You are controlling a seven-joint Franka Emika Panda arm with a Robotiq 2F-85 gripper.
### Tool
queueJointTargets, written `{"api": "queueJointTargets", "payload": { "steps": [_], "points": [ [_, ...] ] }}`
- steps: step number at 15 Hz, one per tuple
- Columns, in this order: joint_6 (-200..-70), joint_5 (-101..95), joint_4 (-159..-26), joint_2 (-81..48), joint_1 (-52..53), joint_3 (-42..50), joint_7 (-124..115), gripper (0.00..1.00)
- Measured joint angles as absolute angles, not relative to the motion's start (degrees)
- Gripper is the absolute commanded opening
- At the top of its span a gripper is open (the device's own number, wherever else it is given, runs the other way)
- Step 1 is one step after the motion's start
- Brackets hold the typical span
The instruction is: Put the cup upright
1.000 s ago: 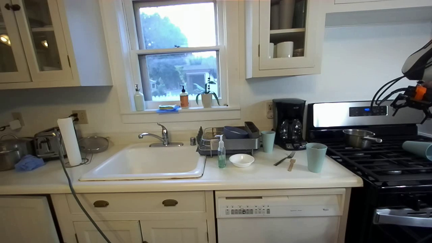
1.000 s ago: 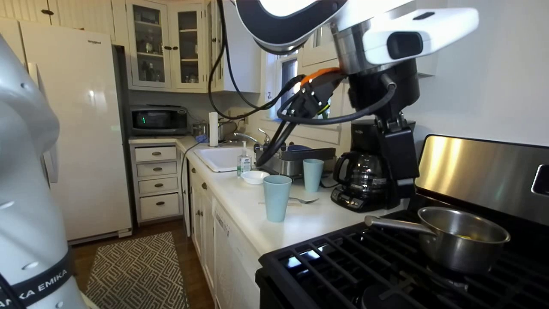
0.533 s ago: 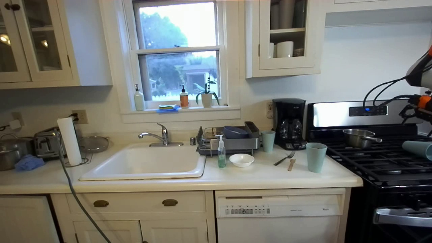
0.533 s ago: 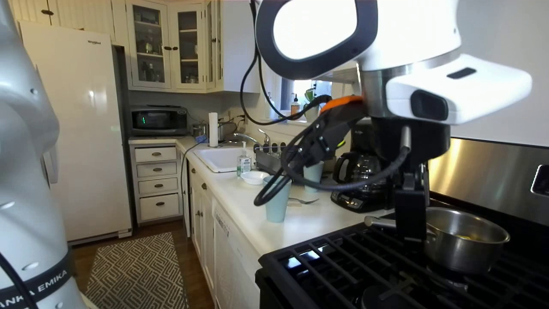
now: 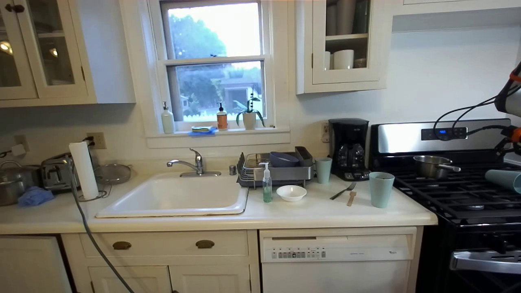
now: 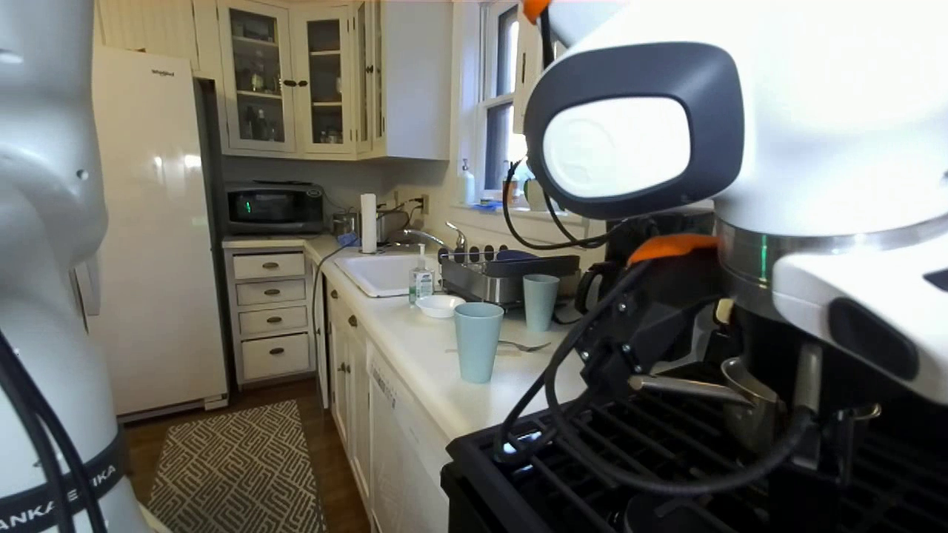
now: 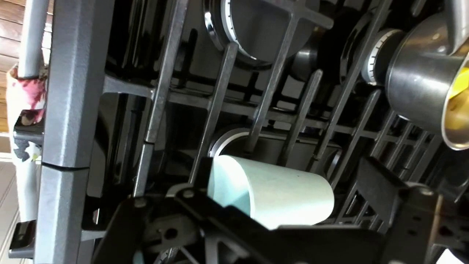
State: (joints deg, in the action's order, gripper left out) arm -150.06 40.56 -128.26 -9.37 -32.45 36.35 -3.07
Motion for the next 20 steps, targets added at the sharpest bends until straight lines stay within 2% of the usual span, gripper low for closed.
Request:
{"api": "queueJointTargets", "payload": {
  "steps": [7, 8, 9, 10, 13, 19, 20],
  "points": [
    [-151.3, 51.7, -120.1, -19.8, -41.4, 28.9, 4.2, 1.00],
    [-151.5, 53.3, -119.1, -20.8, -42.8, 27.4, 5.3, 0.75],
    [-151.7, 54.9, -118.1, -21.6, -44.3, 25.9, 6.4, 0.74],
    [-151.8, 56.3, -117.1, -22.4, -45.6, 24.6, 7.5, 0.68],
    [-151.9, 60.2, -114.6, -24.3, -48.7, 21.4, 10.5, 0.44],
    [-151.9, 64.5, -112.0, -25.0, -51.4, 18.5, 14.5, 0.03],
    [-151.8, 64.5, -112.0, -24.4, -51.4, 18.4, 14.5, 0.01]
  ]
}}
